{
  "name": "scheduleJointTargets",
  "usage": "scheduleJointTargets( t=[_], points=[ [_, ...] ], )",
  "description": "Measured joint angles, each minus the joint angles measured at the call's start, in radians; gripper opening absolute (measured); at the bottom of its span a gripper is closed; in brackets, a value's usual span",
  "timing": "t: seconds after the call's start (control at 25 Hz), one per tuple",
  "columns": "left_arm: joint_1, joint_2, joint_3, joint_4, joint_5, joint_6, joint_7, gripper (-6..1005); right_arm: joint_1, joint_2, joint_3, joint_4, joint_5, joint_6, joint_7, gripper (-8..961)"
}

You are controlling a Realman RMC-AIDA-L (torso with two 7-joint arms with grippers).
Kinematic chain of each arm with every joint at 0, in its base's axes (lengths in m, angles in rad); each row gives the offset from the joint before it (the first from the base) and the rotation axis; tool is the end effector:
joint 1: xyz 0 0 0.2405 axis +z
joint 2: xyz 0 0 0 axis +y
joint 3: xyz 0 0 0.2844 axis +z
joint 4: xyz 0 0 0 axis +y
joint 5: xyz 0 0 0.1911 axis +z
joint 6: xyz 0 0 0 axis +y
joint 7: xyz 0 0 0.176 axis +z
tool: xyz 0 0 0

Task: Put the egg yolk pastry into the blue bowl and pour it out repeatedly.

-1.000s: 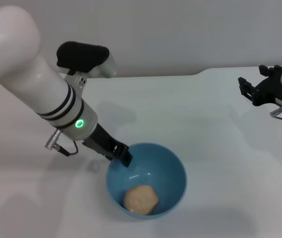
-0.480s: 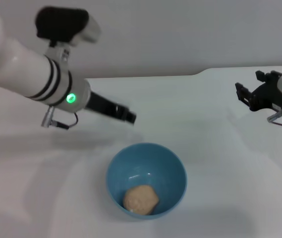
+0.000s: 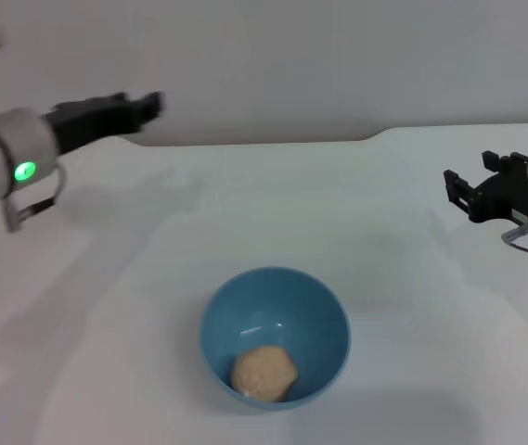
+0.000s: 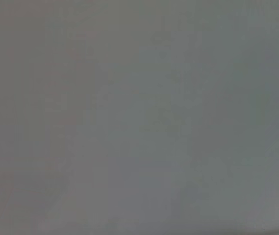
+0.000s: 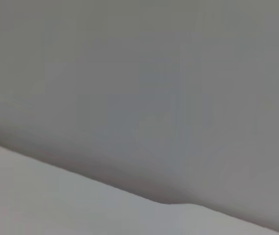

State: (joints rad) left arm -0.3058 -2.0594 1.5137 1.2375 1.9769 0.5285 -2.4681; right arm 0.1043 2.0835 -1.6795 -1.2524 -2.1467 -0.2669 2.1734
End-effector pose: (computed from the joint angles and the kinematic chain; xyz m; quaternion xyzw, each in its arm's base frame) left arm -0.2380 0.4074 -0.0173 -0.7915 -0.4114 -0.2208 0.3943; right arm 0.2944 0.3612 -0.0316 -0.8189 0.2718 0.0808 0.4990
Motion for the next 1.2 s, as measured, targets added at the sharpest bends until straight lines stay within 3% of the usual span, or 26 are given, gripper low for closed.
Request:
scheduleJointTargets(
  t=[0.2,0.4,0.56,0.68,0.84,1.04,1.08,1.2],
  points=[
    [0.112,-0.003,0.045,-0.011,-0.236,-0.202,0.27,458,-0.002,-0.003,-0.013,0.03,0.039,0.033,0.0,499],
    [0.148,-0.002,0.139,-0.009,-0.309,-0.376,0.369,456,-0.013,-0.002,-0.047,0.048,0.04,0.093,0.0,499],
    [0.16,-0.001,0.277,-0.014,-0.302,-0.629,0.379,456,-0.027,0.0,-0.097,0.068,0.041,0.161,0.0,499],
    [0.16,0.0,0.38,-0.033,-0.26,-0.815,0.371,457,-0.035,0.002,-0.156,0.082,0.041,0.246,0.001,499],
    [0.153,0.0,0.491,-0.097,-0.097,-1.014,0.258,457,-0.037,0.002,-0.185,0.087,0.041,0.277,0.009,499],
    [0.15,0.001,0.564,-0.198,0.069,-1.19,0.089,456,-0.034,0.0,-0.197,0.106,0.041,0.3,0.058,499],
    [0.137,0.001,0.618,-0.316,0.182,-1.36,-0.035,457,-0.034,0.0,-0.203,0.112,0.041,0.313,0.063,499],
    [0.111,0.0,0.675,-0.449,0.254,-1.523,-0.136,458,-0.037,0.0,-0.227,0.131,0.038,0.352,0.066,499]
  ],
)
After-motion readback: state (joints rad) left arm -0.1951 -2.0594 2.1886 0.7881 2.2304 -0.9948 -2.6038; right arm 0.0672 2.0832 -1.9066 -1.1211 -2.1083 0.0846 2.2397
